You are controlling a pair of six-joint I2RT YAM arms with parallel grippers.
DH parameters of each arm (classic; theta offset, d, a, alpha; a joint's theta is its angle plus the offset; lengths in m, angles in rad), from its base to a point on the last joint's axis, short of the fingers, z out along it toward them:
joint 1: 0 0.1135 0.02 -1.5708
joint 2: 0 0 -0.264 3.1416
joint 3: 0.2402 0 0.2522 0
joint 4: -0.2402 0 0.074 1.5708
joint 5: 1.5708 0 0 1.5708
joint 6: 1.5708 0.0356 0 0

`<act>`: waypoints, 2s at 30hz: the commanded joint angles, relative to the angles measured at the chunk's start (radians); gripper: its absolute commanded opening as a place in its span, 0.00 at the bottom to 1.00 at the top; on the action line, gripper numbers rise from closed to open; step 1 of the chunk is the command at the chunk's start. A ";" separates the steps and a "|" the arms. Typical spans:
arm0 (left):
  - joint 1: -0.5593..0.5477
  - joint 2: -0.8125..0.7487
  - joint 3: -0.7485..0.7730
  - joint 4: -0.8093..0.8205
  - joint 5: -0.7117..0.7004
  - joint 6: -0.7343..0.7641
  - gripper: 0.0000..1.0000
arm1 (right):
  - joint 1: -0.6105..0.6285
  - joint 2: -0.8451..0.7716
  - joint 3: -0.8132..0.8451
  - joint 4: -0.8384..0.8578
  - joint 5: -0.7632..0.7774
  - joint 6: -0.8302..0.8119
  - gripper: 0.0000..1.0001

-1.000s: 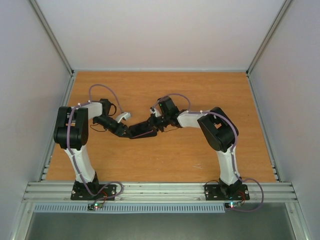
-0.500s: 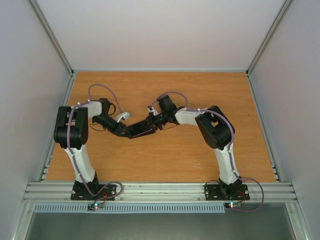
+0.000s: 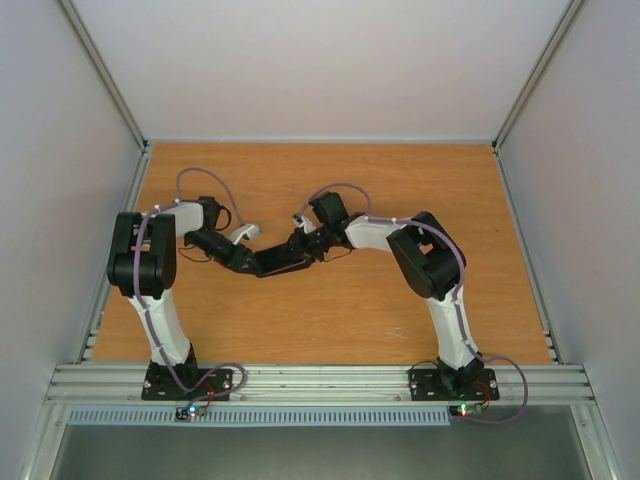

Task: Put the phone into the phone case

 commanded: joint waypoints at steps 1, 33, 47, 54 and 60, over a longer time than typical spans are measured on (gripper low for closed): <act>-0.035 0.013 0.006 0.057 0.086 0.019 0.45 | 0.141 0.057 -0.025 -0.146 0.164 -0.042 0.33; -0.034 0.002 -0.009 0.047 0.096 0.047 0.45 | 0.041 -0.232 -0.032 -0.384 0.426 -0.272 0.51; -0.034 0.000 -0.012 0.049 0.095 0.042 0.45 | -0.014 -0.305 -0.057 -0.456 0.457 -0.320 0.53; -0.033 0.000 -0.014 0.045 0.099 0.048 0.45 | -0.048 -0.345 -0.113 -0.436 0.491 -0.315 0.53; -0.033 -0.002 -0.015 0.043 0.102 0.054 0.45 | -0.051 -0.362 -0.151 -0.393 0.473 -0.303 0.53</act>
